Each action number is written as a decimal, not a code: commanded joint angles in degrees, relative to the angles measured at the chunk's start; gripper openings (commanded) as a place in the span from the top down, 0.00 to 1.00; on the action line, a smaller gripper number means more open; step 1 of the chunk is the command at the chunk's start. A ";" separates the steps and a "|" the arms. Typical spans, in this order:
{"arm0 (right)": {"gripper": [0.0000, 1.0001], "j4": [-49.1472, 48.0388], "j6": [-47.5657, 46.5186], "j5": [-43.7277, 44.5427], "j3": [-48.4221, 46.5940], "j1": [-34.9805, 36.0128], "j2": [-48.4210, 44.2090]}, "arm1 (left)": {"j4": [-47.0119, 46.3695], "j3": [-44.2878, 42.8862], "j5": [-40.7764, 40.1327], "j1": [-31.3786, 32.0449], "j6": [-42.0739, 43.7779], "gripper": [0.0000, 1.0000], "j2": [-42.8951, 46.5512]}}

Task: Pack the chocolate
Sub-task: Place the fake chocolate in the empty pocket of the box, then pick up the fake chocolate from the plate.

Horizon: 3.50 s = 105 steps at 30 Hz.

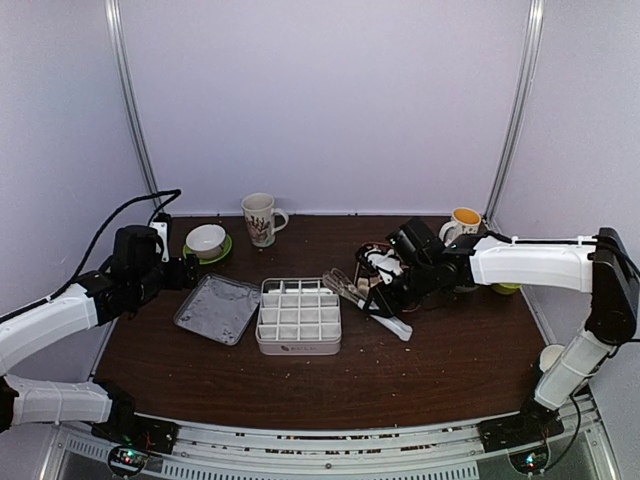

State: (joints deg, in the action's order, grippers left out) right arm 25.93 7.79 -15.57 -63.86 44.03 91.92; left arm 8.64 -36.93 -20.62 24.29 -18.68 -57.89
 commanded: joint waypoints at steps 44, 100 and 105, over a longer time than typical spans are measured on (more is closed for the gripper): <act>0.63 -7.12 -1.10 7.13 -1.79 0.24 -1.02 | -3.81 -0.17 5.50 -0.49 3.33 0.02 2.35; 0.66 1.19 9.98 4.45 18.35 -10.63 -26.54 | -65.36 17.32 19.06 -27.88 20.42 0.02 -23.70; 0.66 1.63 10.58 4.35 18.64 -10.63 -25.60 | -65.24 17.34 18.86 -27.79 20.48 0.02 -23.76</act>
State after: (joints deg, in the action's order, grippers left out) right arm 26.81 17.04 -10.98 -45.39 33.71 66.22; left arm -49.91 -19.84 -2.70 -3.07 0.97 -81.32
